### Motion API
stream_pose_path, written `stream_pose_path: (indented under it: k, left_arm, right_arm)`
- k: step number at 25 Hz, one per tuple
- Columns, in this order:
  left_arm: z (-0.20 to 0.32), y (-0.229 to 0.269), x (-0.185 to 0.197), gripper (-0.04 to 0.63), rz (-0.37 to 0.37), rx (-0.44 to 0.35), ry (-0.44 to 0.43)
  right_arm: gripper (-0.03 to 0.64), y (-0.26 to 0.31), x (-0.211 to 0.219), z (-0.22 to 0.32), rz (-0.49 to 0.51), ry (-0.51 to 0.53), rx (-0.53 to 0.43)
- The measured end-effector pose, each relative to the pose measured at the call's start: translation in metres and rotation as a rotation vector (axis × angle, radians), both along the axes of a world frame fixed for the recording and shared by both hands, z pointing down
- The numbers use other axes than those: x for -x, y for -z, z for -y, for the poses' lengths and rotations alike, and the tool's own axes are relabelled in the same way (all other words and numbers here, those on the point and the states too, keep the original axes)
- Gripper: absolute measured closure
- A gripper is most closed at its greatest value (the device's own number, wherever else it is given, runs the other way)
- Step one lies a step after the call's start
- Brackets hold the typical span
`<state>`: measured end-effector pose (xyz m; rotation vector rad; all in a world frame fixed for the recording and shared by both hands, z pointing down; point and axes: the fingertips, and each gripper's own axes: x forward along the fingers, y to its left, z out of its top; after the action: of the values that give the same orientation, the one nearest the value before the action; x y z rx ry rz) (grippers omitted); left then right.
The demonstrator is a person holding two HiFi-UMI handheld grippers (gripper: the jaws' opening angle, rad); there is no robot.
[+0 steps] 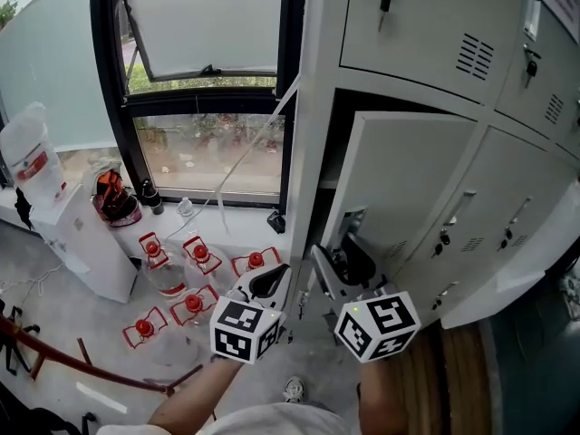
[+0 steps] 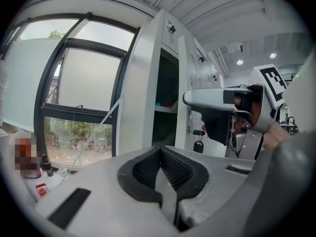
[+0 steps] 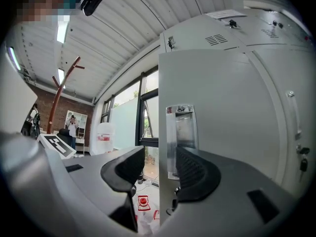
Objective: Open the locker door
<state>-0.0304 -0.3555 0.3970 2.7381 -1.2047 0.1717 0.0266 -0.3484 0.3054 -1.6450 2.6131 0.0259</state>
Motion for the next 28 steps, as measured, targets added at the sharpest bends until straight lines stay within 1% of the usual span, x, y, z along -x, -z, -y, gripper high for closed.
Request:
stream_pose_path:
  k: [8, 13, 18, 23, 28]
  left_arm:
    - [-0.028, -0.001, -0.012, 0.588, -0.013, 0.003, -0.077]
    - [-0.043, -0.003, -0.017, 0.588, -0.018, 0.013, -0.122]
    - [-0.057, -0.007, -0.025, 0.588, -0.019, 0.031, -0.174]
    - [-0.066, -0.009, -0.032, 0.588, -0.016, 0.044, -0.21]
    - [-0.077, -0.004, -0.045, 0.588, -0.015, 0.034, -0.247]
  right_arm:
    - [0.439, 0.0, -0.013, -0.032, 0.002, -0.059, 0.003]
    - [0.437, 0.0, -0.024, -0.049, 0.035, -0.089, 0.0]
    - [0.436, 0.002, -0.035, -0.065, 0.042, -0.114, -0.008]
    - [0.436, 0.005, -0.048, -0.08, 0.093, -0.119, -0.019]
    - [0.436, 0.004, -0.065, -0.096, 0.089, -0.172, -0.023]
